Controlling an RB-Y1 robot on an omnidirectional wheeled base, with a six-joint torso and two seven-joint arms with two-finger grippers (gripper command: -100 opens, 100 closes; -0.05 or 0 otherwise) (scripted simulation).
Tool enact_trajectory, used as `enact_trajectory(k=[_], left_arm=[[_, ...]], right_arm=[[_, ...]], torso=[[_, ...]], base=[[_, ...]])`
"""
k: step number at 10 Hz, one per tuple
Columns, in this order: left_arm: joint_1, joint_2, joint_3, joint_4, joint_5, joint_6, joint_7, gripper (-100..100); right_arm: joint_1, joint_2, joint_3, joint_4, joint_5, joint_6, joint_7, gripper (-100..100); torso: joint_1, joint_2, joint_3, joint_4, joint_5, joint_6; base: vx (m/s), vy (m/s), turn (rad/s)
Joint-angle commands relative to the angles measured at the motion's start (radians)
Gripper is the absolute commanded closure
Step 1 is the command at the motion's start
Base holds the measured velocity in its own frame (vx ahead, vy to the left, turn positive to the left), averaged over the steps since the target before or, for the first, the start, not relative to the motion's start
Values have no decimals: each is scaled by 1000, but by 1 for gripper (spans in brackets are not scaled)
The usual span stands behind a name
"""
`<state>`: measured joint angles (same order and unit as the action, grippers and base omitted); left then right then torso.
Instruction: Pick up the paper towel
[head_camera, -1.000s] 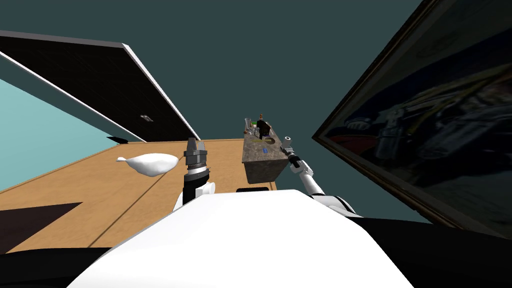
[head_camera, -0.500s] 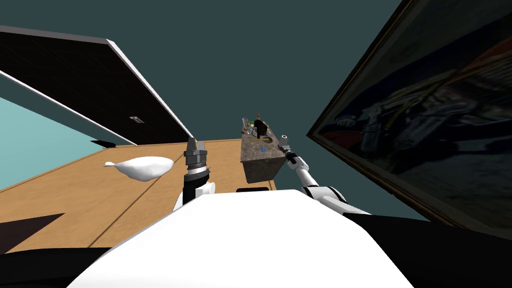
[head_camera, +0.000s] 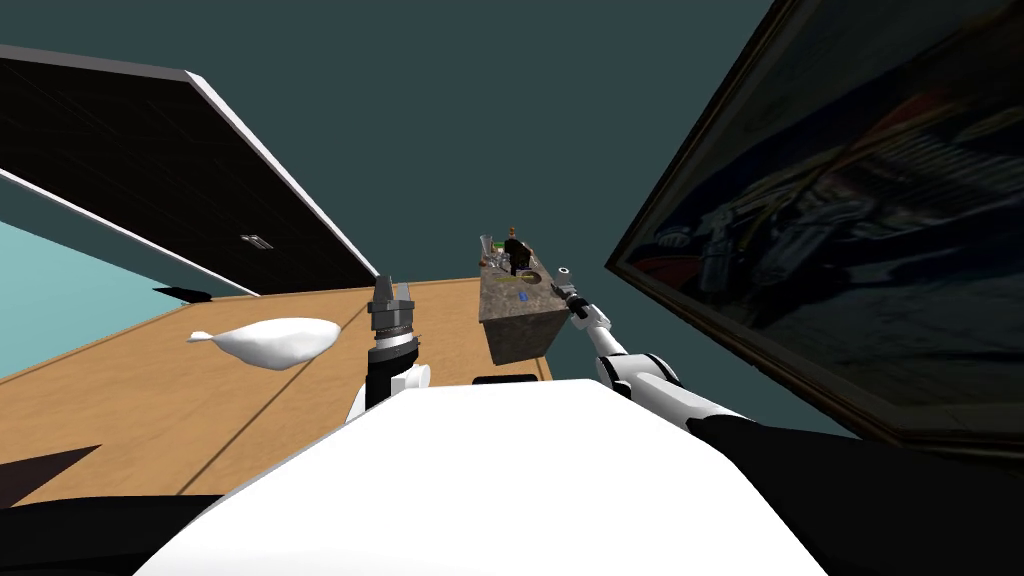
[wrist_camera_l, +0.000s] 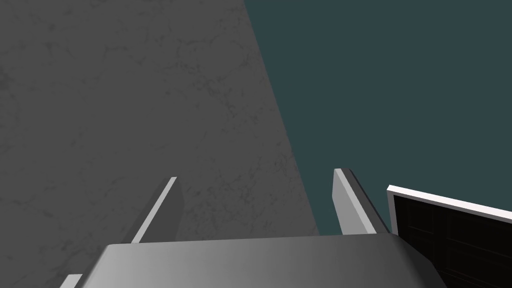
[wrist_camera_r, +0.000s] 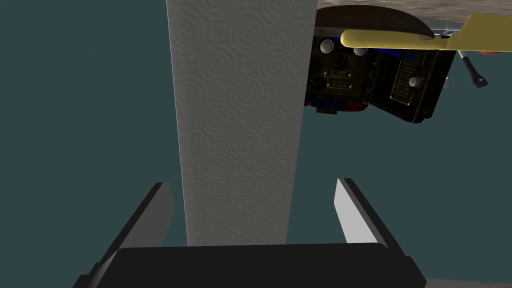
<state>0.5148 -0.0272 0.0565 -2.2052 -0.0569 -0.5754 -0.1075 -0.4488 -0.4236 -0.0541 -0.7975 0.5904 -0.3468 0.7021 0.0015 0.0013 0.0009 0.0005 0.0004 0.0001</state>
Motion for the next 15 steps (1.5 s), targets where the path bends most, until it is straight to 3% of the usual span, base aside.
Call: enact_trajectory(k=[1,2,4,5,6,7,11,12,13,15], left_arm=[[0,0,0,0,0,0,0,0],[0,0,0,0,0,0,0,0],[0,0,0,0,0,0,0,0],[0,0,0,0,0,0,0,0],[0,0,0,0,0,0,0,0],[0,0,0,0,0,0,0,0],[0,0,0,0,0,0,0,0],[0,0,0,0,0,0,0,0],[0,0,0,0,0,0,0,0],[0,0,0,0,0,0,0,0]], right_arm=[[-18,1,0,45,1,-4,3,-100],[-61,5,14,76,16,-31,4,-100],[-113,5,14,136,16,-31,4,-100],[-113,5,14,147,16,-31,4,-100],[-102,4,15,127,16,-28,0,-100],[-103,5,14,131,16,-29,2,100],[-104,4,14,130,16,-30,1,100],[-104,4,14,130,16,-30,1,0],[-54,1,0,80,1,-4,3,100],[-18,1,0,45,1,-4,3,100]], torso=[[0,0,0,0,0,0],[0,-1,-1,0,0,0],[-1,-3,-1,-1,0,0],[-1,-2,-1,-1,0,0],[-1,-2,-1,-1,0,0],[0,-2,-1,-1,0,0],[0,-2,-1,-1,0,1],[0,-2,-1,-1,0,1],[0,-2,-1,-1,0,0],[0,-1,-3,-5,-2,1]], base=[[-3,-3,33],[-2,-5,-80],[11,-14,-40],[0,0,0],[0,0,0],[0,0,0],[0,0,0],[0,0,0],[-1,12,122],[1,8,23]])
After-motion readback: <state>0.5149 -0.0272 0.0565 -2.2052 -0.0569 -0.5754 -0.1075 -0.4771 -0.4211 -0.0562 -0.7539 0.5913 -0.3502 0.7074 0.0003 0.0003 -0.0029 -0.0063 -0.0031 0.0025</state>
